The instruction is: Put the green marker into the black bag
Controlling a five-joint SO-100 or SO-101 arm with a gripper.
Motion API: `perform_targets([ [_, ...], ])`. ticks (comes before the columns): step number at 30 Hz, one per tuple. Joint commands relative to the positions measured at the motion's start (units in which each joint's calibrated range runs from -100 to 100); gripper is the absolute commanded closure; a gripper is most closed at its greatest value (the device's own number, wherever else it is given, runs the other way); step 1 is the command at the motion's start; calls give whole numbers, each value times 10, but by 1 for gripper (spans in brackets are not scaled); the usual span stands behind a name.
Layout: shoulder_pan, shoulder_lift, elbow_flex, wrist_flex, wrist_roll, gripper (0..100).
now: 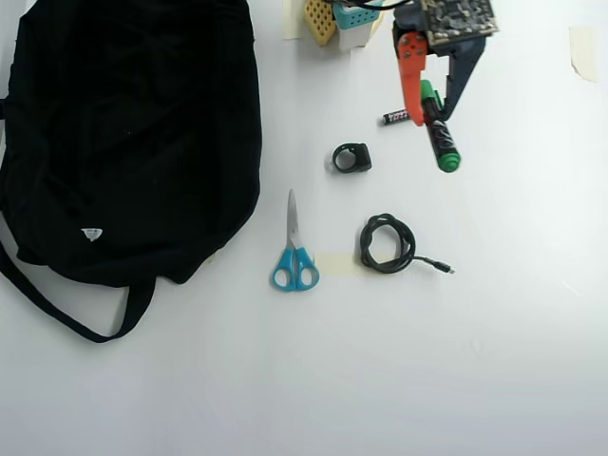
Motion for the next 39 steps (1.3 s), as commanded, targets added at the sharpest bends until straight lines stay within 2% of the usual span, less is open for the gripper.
perform_targets([
  [1, 51, -73, 35, -6, 3, 98],
  [9, 148, -150, 59, 1, 9, 98],
  [24, 434, -140, 59, -9, 27, 98],
  [31, 593, -135, 62, -68, 22, 98],
  [39, 663, 89, 58, -185, 21, 98],
])
